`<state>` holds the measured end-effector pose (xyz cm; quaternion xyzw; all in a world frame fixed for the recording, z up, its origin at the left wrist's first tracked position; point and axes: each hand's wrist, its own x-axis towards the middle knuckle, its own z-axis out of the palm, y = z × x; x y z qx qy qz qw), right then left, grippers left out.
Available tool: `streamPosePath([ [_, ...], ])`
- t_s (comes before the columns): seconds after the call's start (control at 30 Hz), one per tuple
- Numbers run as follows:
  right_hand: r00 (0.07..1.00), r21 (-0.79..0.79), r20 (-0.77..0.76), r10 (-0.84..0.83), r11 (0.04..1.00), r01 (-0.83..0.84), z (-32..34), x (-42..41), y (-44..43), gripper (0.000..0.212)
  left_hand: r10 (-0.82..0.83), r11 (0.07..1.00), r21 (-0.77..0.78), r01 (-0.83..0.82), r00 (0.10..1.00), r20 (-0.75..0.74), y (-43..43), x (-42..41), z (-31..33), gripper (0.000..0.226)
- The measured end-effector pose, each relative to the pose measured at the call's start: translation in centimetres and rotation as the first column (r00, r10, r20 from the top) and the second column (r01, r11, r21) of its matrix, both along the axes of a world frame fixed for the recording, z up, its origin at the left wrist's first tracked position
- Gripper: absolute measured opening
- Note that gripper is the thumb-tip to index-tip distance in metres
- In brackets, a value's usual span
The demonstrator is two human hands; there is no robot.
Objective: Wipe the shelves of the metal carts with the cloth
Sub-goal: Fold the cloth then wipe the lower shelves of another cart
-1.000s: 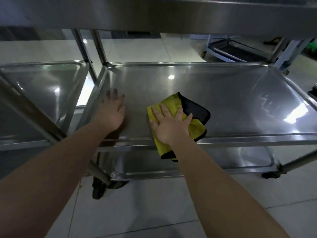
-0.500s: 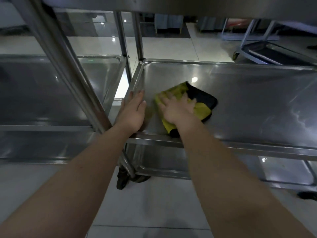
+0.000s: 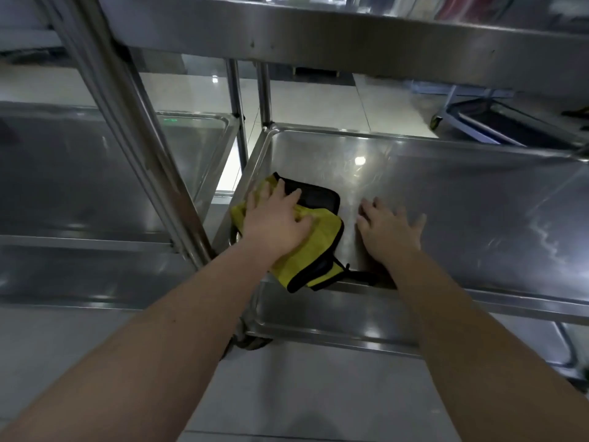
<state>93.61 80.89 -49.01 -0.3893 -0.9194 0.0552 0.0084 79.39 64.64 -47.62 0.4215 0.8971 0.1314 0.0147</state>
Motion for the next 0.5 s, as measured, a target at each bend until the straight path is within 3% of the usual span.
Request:
streamPosePath([
  [0.03,0.999,-0.055,0.026,-0.048,0.997,0.049,-0.4,0.6,0.4,0.051,0.06,0.995,-0.089,-0.053,0.995,0.075,0.8,0.7,-0.3,0.088],
  [0.1,0.998,-0.091,0.019,-0.058,0.994,0.06,-1.1,0.9,0.6,0.054,0.139,0.967,-0.225,-0.118,0.987,0.077,1.4,1.7,-1.5,0.102],
  [0.33,0.996,-0.045,0.077,0.038,0.998,-0.035,-1.3,1.7,1.9,0.058,0.199,0.958,-0.215,-0.19,0.98,0.02,0.0,-4.0,-1.4,0.101],
  [0.5,0.993,-0.018,0.079,0.083,0.997,-0.081,-1.5,2.9,2.2,0.063,0.141,0.971,-0.196,-0.141,0.99,-0.011,1.3,-4.5,-1.1,0.096],
])
